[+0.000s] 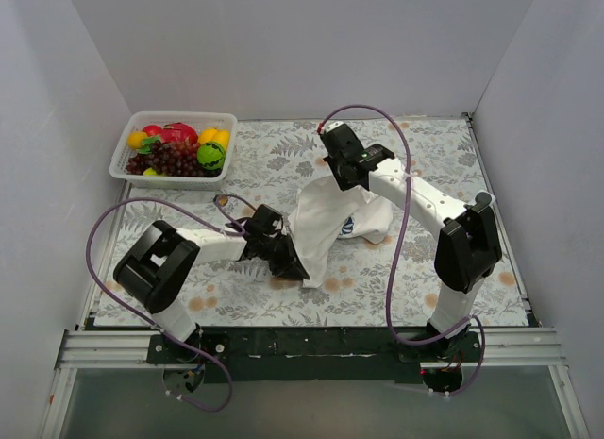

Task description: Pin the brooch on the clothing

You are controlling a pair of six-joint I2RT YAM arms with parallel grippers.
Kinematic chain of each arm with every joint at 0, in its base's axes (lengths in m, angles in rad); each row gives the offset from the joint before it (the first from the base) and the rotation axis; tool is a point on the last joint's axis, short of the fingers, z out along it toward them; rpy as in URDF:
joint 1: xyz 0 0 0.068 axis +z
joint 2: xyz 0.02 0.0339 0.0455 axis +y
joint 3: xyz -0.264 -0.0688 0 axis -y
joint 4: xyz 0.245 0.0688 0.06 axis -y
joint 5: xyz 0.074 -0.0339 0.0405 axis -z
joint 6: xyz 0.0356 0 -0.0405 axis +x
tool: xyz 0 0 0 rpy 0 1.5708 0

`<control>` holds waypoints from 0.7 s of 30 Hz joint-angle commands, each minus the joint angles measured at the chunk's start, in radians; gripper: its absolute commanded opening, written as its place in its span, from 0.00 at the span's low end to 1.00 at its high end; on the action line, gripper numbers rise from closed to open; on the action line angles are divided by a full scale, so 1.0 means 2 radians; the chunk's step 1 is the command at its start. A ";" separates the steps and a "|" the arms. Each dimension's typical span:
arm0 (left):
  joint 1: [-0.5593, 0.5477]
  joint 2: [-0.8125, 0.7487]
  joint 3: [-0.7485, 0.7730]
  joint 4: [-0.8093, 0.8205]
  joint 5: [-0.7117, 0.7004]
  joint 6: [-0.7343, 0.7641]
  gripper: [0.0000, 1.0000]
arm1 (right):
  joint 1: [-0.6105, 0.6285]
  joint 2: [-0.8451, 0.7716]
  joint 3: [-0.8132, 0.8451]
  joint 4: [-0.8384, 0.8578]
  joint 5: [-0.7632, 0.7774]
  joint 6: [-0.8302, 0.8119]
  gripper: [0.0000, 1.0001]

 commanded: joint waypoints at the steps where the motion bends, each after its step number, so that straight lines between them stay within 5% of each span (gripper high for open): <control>1: -0.001 -0.006 0.061 -0.034 -0.029 0.047 0.00 | -0.003 -0.021 0.006 0.008 0.017 -0.002 0.01; 10: 0.034 0.019 0.302 -0.195 -0.171 0.182 0.00 | -0.013 -0.027 0.080 -0.004 0.021 -0.011 0.01; 21: 0.120 0.082 0.656 -0.289 -0.205 0.293 0.00 | -0.026 -0.042 0.266 0.008 0.040 -0.056 0.01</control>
